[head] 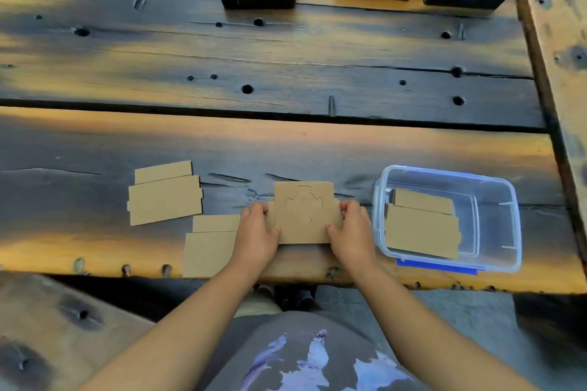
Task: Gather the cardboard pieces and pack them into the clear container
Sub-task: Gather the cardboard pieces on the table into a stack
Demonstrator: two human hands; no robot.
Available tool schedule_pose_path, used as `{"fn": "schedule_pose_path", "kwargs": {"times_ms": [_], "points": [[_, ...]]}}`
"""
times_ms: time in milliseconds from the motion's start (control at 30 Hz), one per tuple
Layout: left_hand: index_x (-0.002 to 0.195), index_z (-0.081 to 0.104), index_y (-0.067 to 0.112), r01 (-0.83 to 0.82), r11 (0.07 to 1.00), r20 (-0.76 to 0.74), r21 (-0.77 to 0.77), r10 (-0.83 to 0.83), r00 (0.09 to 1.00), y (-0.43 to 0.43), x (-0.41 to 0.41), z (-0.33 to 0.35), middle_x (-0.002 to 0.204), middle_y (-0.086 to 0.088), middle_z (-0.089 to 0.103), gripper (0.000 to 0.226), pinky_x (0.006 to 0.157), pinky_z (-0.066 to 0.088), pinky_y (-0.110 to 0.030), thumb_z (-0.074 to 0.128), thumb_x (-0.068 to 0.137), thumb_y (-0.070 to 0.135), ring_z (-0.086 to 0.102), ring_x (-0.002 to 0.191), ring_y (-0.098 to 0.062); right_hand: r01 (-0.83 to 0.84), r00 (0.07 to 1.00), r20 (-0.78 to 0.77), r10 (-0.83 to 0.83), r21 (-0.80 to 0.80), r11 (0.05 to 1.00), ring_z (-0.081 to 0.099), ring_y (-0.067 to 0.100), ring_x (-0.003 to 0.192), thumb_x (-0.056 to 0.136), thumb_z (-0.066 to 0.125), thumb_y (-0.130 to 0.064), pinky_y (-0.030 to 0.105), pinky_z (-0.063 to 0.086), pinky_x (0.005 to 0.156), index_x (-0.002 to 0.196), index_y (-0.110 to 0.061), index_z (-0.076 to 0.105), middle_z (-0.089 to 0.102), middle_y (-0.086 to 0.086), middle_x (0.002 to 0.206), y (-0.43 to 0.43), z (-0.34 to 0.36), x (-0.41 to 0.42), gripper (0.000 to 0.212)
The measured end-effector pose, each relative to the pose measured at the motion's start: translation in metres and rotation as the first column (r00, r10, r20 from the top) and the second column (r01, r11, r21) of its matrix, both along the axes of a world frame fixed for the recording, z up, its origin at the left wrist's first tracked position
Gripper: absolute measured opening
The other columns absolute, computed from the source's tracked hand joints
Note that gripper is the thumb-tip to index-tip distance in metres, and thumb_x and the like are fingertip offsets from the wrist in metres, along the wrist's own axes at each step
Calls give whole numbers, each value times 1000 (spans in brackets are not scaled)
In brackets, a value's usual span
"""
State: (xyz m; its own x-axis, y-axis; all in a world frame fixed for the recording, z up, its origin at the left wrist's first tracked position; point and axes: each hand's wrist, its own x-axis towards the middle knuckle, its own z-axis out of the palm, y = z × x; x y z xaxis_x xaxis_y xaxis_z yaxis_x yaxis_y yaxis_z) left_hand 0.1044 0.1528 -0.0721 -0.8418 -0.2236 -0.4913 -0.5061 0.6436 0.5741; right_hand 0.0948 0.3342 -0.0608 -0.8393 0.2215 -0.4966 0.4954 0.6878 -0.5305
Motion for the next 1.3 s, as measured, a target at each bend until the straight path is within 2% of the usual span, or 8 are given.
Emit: {"fn": "schedule_pose_path", "kwargs": {"times_ms": [200, 433, 833, 967, 1033, 1167, 1300], "points": [[108, 54, 10, 56, 998, -26, -6, -56, 998, 3, -8, -3, 113, -8, 48, 27, 81, 40, -27, 64, 84, 9, 52, 86, -21, 2, 1000, 20, -2, 19, 1000, 56, 27, 110, 82, 63, -9, 46, 49, 96, 118, -11, 52, 54, 9, 118, 4, -3, -1, 37], [120, 52, 8, 44, 999, 2, -15, -44, 999, 3, -5, -4, 121, -9, 45, 37, 94, 45, -35, 63, 85, 8, 58, 98, -30, -31, 999, 24, 31, 23, 999, 54, 26, 114, 84, 64, -13, 45, 48, 100, 126, -12, 53, 54, 9, 123, 1, -8, -3, 44], [127, 50, 11, -3, 1000, 24, -3, 3, 1000, 1, -8, -9, 122, -8, 46, 43, 93, 45, -32, 62, 86, 9, 57, 100, -27, -56, 998, 17, 55, 4, 998, 55, 28, 115, 84, 62, -14, 46, 46, 103, 133, -12, 52, 51, 11, 128, -2, -11, -11, 50], [131, 49, 9, -34, 999, 45, 4, 34, 998, -2, -9, -11, 127, -10, 46, 47, 99, 44, -34, 61, 86, 7, 56, 107, -28, -65, 998, 20, 65, -9, 998, 53, 26, 119, 85, 62, -16, 45, 45, 105, 135, -13, 51, 51, 10, 130, -3, -12, -10, 52], [130, 51, 9, -46, 999, 52, 12, 46, 998, -3, -12, -12, 127, -10, 47, 46, 98, 43, -33, 61, 85, 7, 55, 109, -25, -48, 999, 24, 49, -27, 998, 55, 25, 116, 85, 62, -16, 45, 47, 103, 135, -14, 51, 51, 9, 129, -4, -12, -11, 52], [117, 57, 10, -73, 997, 75, 28, 71, 995, -1, -18, -14, 118, -12, 54, 35, 82, 40, -27, 61, 82, 7, 49, 99, -19, 37, 999, 39, -34, -70, 997, 58, 23, 110, 84, 62, -14, 43, 49, 100, 132, -11, 55, 56, 9, 123, -4, -14, -14, 49], [108, 61, 10, -120, 992, 105, 43, 115, 988, -1, -23, -14, 111, -14, 62, 27, 84, 48, -35, 61, 81, 6, 57, 104, -28, 67, 997, 51, -64, -66, 996, 59, 26, 106, 81, 62, -13, 45, 51, 93, 118, -12, 60, 60, 8, 113, -5, -14, -20, 37]]}}
